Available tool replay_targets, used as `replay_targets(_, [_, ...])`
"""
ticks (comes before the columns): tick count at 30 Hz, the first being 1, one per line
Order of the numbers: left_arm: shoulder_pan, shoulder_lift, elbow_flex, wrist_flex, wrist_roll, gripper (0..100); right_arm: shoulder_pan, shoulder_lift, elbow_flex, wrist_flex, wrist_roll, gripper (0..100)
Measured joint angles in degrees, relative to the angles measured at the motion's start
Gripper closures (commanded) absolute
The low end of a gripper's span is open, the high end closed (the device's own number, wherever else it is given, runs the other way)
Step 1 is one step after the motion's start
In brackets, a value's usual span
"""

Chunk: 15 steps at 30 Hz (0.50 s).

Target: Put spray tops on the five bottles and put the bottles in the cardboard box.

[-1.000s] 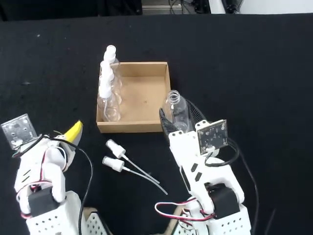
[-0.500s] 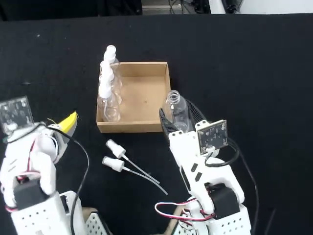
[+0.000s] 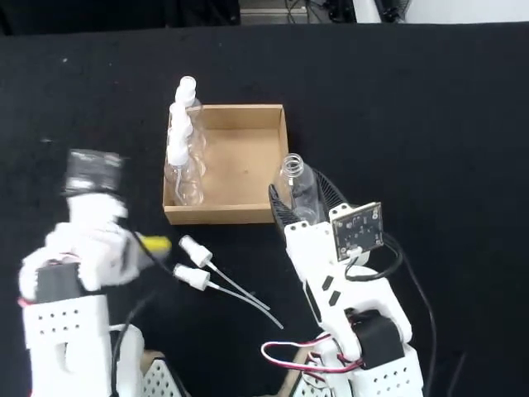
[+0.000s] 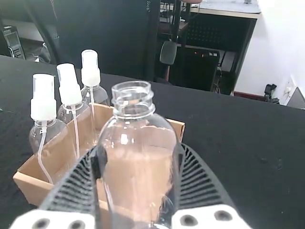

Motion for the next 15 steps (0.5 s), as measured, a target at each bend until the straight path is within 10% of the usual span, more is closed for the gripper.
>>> replay_targets(15, [18.99,0.35,10.02,-1.41,4.04,64,5.98,0.0,0.0,0.0,0.0,98.7])
